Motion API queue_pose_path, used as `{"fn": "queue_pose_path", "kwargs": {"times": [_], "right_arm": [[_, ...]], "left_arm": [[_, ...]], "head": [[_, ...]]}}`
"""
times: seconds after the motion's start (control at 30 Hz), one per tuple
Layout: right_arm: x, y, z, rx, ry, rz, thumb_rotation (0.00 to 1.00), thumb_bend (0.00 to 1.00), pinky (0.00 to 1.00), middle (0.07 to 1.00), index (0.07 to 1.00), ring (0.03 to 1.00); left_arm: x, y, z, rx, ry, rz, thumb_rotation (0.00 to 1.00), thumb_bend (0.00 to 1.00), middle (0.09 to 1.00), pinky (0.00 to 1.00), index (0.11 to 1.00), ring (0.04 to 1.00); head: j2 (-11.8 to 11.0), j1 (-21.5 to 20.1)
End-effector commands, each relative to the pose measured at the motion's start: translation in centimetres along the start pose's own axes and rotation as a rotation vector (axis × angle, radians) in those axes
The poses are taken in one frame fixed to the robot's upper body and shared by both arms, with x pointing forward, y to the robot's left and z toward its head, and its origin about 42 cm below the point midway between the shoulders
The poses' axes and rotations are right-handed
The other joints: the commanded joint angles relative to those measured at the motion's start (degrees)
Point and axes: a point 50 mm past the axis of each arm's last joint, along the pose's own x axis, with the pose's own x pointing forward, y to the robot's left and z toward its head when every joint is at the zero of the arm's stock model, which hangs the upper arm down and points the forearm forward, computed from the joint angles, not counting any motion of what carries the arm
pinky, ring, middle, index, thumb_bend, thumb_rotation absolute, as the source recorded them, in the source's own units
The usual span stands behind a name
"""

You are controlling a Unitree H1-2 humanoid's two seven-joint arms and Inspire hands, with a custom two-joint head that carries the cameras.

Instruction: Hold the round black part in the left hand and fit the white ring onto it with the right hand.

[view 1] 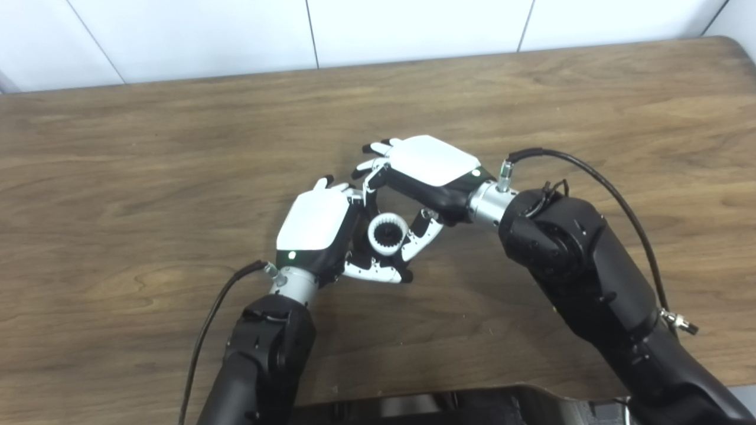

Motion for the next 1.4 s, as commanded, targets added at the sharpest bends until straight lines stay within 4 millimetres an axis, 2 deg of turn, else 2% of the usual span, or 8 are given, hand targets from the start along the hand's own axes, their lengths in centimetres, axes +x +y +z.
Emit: {"fn": "queue_pose_path", "kwargs": {"times": [0.0,1.37], "right_arm": [[0.00,-1.27,0.09,-0.025,-0.017,-0.053,0.13,0.52,1.00,0.861,0.485,0.978],[0.04,-1.23,-0.32,-0.035,-0.009,-0.035,0.15,0.52,1.00,0.901,0.493,1.000]], "left_arm": [[0.05,0.66,0.21,0.008,-0.005,0.015,0.06,0.52,0.771,1.00,0.485,0.884],[0.28,0.56,0.16,0.015,-0.003,0.022,0.06,0.52,0.773,0.99,0.485,0.882]], "head": [[0.03,0.08],[-0.33,-0.14]]}}
